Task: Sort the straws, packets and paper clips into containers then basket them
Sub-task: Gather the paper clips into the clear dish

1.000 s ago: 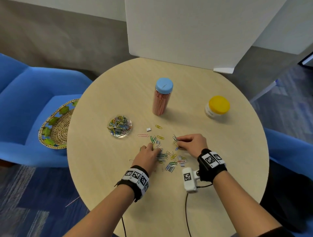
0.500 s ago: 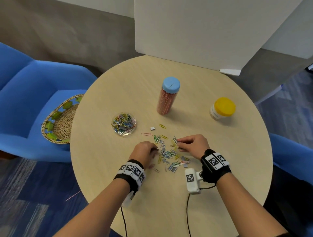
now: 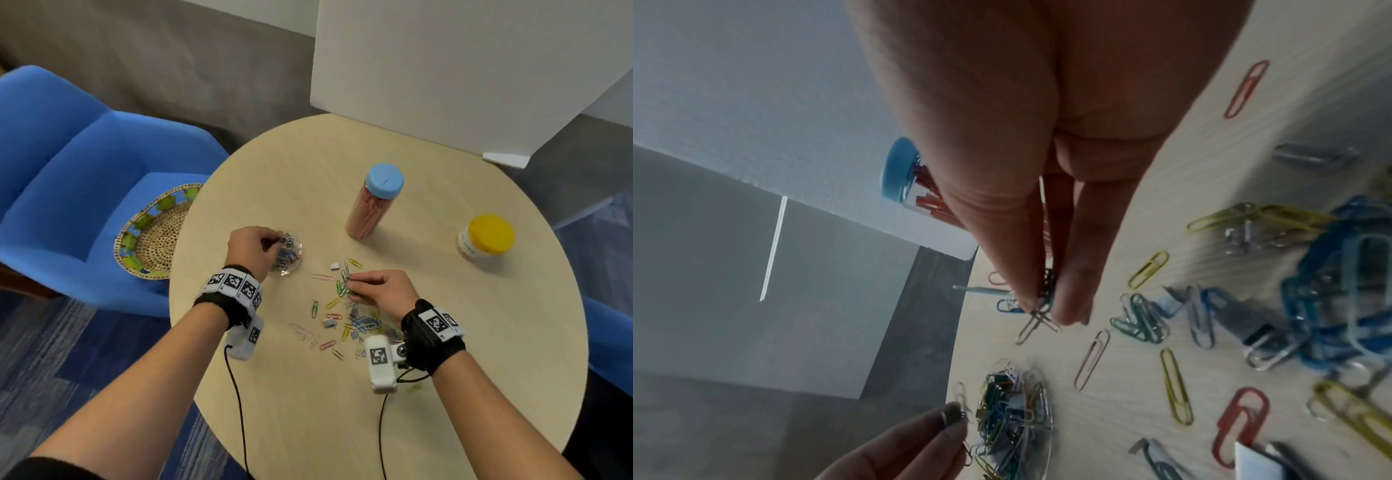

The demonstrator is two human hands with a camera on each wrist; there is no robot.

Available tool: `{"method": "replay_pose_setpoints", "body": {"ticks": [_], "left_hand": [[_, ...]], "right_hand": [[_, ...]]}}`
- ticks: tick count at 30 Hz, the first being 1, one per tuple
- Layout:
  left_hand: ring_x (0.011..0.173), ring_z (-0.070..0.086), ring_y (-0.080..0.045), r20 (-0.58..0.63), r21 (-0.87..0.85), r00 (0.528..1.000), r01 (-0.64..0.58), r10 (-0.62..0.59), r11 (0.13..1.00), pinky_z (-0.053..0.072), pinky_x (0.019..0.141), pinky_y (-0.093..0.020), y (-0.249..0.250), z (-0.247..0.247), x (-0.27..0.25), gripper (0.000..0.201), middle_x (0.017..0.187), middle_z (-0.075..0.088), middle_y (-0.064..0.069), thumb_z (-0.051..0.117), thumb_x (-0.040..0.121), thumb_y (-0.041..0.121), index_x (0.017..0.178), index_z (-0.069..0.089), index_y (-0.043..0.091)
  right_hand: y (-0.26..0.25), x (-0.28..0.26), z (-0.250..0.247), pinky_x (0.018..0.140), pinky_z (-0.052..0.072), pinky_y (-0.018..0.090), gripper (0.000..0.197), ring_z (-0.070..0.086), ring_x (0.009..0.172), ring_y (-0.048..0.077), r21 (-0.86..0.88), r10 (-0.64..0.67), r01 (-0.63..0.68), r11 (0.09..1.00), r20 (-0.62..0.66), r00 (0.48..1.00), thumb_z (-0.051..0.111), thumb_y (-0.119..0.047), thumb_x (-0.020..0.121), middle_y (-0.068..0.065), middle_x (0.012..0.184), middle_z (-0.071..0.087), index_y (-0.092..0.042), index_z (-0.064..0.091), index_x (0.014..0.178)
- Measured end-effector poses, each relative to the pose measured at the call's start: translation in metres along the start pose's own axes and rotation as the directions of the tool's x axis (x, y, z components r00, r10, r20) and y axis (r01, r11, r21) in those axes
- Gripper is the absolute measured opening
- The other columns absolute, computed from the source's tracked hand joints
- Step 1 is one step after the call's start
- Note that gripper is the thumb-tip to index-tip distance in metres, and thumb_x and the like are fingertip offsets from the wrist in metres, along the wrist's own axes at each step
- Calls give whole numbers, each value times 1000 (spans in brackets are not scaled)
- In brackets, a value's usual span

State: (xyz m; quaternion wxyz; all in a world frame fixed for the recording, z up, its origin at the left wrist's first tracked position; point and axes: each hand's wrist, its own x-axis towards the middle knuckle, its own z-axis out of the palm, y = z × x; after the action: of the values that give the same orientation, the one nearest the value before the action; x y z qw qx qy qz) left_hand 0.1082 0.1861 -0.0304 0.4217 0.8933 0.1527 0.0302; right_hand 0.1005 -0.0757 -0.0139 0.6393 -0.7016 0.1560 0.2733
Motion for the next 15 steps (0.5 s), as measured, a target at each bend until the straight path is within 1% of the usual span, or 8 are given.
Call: {"method": "replay_pose_setpoints", "body": {"ticks": [2, 4, 6, 8, 10, 12, 13, 15], "left_hand": [[86, 69, -19, 52, 72, 998, 23, -27, 997, 55, 91, -36, -7, 2, 2, 18, 94, 75, -4, 74, 81, 12, 99, 77, 14], [81, 69, -17, 71, 41, 997, 33, -35, 999, 56, 89, -35, -12, 2, 2, 27, 92, 74, -3, 75, 77, 7, 103, 76, 16], [78, 69, -16, 77, -16, 997, 21, -20, 1000, 57, 86, -34, -15, -2, 0, 35, 90, 74, -2, 76, 73, 3, 106, 75, 16], [76, 67, -15, 40, -50, 999, 21, -19, 999, 58, 81, -34, -19, -6, -5, 34, 88, 72, 3, 77, 73, 6, 104, 75, 20], [77, 64, -13, -68, -19, 995, 78, -79, 997, 56, 78, -33, -27, -9, -13, 25, 88, 70, 7, 73, 77, 14, 99, 74, 27], [89, 62, -16, -157, 42, 970, 193, -184, 980, 52, 84, -34, -36, -11, -26, 22, 101, 67, 5, 70, 81, 21, 101, 72, 29], [99, 60, -20, -168, 76, 961, 235, -219, 969, 49, 90, -35, -41, -10, -32, 24, 110, 65, 1, 70, 81, 23, 105, 71, 27], [114, 51, -24, -137, 158, 960, 265, -244, 951, 41, 98, -34, -48, -7, -44, 33, 123, 57, -3, 71, 81, 28, 114, 69, 24]], "right_hand": [[-8, 3, 6, 82, 59, 33, 18, 74, 84, 29, -31, -19, 19, 999, -7, 1000, 79, 0, 76, 17, 93, 75, -8, 78, 92], [-18, 8, 12, 79, 60, 30, 18, 74, 81, 27, -69, -35, 35, 997, 2, 999, 79, 1, 77, 16, 92, 75, -7, 77, 94], [-31, 14, 19, 76, 60, 26, 21, 73, 79, 24, -95, -52, 54, 994, 31, 998, 77, 3, 79, 16, 92, 75, -3, 75, 99], [-42, 22, 29, 74, 60, 25, 22, 72, 79, 23, -138, -85, 91, 986, 51, 995, 75, 4, 81, 17, 92, 74, 1, 73, 103], [-52, 29, 42, 74, 61, 27, 19, 72, 75, 22, -253, -153, 158, 954, 40, 987, 76, 1, 81, 15, 88, 74, 0, 74, 100], [-61, 37, 56, 73, 60, 25, 14, 73, 72, 18, -486, -245, 233, 842, 38, 969, 76, -6, 83, 7, 83, 75, -8, 77, 97], [-65, 40, 64, 73, 59, 23, 13, 73, 73, 16, -598, -284, 269, 755, 71, 956, 76, -9, 84, 4, 83, 76, -11, 78, 97], [-71, 48, 81, 81, 57, 25, 14, 72, 80, 14, -746, -330, 337, 574, 166, 929, 74, -14, 86, 3, 87, 77, -14, 78, 99]]}}
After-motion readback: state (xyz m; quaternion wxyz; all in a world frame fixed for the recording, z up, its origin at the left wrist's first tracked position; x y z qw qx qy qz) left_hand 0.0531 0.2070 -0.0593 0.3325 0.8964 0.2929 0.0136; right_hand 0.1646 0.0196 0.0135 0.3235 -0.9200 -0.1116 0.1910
